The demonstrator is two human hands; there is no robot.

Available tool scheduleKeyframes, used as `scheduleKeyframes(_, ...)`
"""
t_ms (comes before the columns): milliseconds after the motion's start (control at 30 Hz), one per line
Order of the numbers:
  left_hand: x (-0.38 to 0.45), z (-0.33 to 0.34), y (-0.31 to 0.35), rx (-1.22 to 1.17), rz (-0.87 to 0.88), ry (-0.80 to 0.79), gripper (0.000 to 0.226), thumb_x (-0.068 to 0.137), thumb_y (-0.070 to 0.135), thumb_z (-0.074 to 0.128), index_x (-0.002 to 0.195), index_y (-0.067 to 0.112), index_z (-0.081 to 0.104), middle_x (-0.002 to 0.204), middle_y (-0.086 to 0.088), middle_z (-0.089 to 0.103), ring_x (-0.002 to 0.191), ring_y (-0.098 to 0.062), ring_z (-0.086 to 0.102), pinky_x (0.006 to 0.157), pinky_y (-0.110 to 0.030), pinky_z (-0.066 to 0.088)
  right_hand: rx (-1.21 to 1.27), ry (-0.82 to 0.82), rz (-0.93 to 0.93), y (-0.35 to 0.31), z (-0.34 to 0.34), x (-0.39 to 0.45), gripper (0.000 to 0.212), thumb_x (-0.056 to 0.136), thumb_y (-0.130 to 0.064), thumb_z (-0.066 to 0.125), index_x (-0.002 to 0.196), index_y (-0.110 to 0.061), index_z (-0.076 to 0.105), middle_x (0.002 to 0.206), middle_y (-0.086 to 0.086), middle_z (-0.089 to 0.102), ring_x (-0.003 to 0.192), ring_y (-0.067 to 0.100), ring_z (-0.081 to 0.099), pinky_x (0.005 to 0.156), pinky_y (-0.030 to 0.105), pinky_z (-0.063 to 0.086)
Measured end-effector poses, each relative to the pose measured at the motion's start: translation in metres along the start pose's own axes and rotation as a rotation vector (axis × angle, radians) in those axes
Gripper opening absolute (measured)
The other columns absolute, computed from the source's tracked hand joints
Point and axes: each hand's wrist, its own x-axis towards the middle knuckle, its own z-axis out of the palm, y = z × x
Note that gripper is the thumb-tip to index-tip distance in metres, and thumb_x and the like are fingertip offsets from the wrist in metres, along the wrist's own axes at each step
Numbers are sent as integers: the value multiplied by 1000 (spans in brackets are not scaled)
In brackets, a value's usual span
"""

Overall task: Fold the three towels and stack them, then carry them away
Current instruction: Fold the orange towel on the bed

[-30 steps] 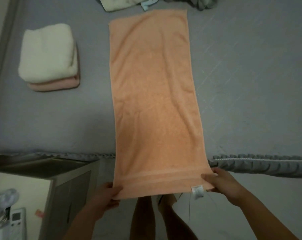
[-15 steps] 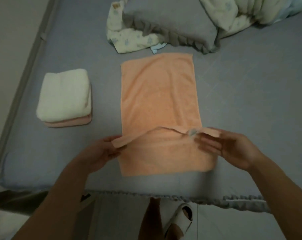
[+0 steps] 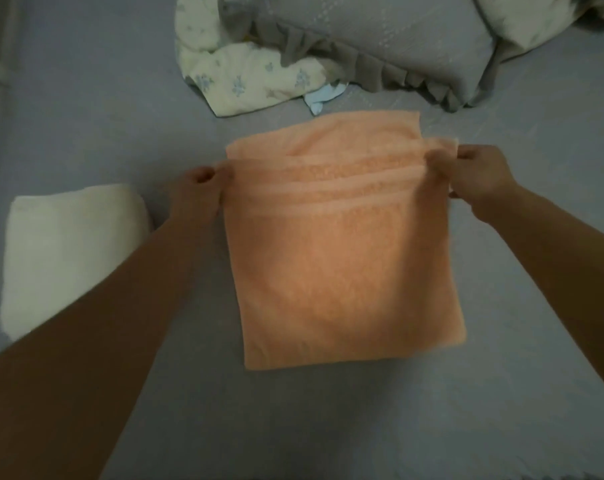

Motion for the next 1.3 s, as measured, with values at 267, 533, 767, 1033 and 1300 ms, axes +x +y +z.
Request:
scheduleKeyframes(267,62,30,-1,-22,-47,17,22,87,39,65,77,19,68,78,-7,61,72,-16,54,63,-31,43,-159,30,2,26,32,39,31,87,-39,61,108,-19,69,95,-2,66,89,16,60,83,28,47)
scheduleKeyframes(533,80,21,15,-100,67,275,27,78,50,62,64,27,64,52,16,50,55,1,43,53,-23,38,-20,269,-120,-4,26,56,13,78,-25,54,80,-19,65,75,-4,63,70,8,57,65,24,47)
scheduleKeyframes(767,87,38,-6,-63,-89,162,28,86,33,65,107,14,64,109,-14,71,102,-29,68,88,-46,56,-140,94,52,11,43,70,25,87,-36,58,105,-20,65,94,0,65,88,22,64,81,40,55)
scheduleKeyframes(1033,-8,42,-45,-1,-71,162,33,86,34,69,107,10,62,90,3,63,72,-4,56,58,-10,46,-21,6,162,82,25,-19,22,82,-44,58,73,-24,62,68,-8,60,62,11,55,60,27,45)
scheduleKeyframes(1300,-154,28,-131,83,-294,-96,28,91,29,64,110,9,68,92,-1,70,80,-18,63,65,-23,49,-112,-214,291,184,9,-156,23,94,-27,58,88,-8,69,87,18,69,81,31,62,75,38,48)
